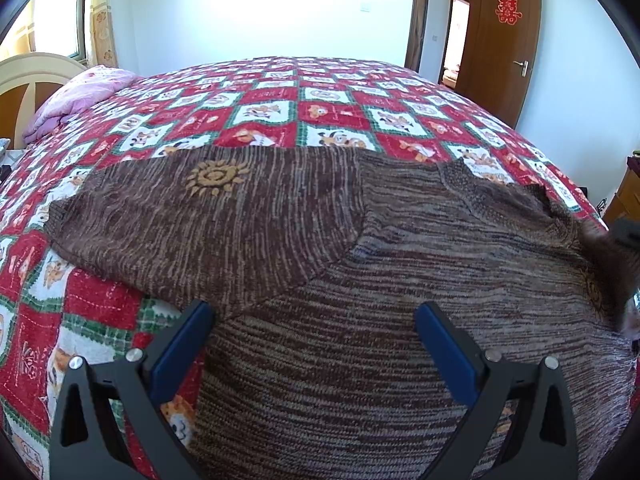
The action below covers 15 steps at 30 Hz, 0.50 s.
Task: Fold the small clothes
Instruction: 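Carry the held sleeve across the sweater body with the right gripper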
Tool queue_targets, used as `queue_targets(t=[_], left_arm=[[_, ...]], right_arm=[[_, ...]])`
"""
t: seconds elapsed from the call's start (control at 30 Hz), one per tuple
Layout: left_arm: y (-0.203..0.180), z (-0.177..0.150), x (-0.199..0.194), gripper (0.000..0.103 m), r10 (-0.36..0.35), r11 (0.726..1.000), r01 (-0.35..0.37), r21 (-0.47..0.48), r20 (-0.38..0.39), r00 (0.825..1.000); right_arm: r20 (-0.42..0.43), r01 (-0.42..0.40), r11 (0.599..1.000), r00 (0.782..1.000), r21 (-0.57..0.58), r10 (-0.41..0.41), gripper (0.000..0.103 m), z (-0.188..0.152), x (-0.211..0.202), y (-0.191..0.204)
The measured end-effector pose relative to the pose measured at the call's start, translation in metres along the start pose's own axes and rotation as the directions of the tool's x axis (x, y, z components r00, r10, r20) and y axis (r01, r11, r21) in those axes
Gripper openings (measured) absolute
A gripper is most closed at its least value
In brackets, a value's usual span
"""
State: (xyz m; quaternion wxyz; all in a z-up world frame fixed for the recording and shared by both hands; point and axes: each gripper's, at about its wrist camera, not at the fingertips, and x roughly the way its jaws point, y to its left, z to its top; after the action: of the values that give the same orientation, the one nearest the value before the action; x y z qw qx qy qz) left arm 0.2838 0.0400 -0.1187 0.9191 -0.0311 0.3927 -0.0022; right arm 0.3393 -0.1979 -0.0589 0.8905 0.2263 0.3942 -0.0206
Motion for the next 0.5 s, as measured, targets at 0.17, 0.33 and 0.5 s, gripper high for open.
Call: queue_targets(t=[0.17, 0.33, 0.5], left_arm=[[0.001, 0.0, 0.0, 0.103, -0.004, 1.0, 0.004, -0.002, 0.003, 1.0], [0.001, 0.0, 0.0, 0.103, -0.005, 1.0, 0.005, -0.002, 0.004, 1.0], [0.001, 0.0, 0.0, 0.103, -0.005, 1.0, 0.005, -0.001, 0.004, 1.0]], right_arm=[[-0.041, 0.025, 0.997, 0.999, -0.079, -0.028, 0.005, -0.019, 0.025, 0.018], [-0.059, 0.045, 0.991, 0.997, -0.127, -0.053, 0.005, -0.035, 0.042, 0.02], [-0.069, 0.037, 0.991, 0.997, -0.13, -0.046, 0.006, -0.042, 0.054, 0.024]])
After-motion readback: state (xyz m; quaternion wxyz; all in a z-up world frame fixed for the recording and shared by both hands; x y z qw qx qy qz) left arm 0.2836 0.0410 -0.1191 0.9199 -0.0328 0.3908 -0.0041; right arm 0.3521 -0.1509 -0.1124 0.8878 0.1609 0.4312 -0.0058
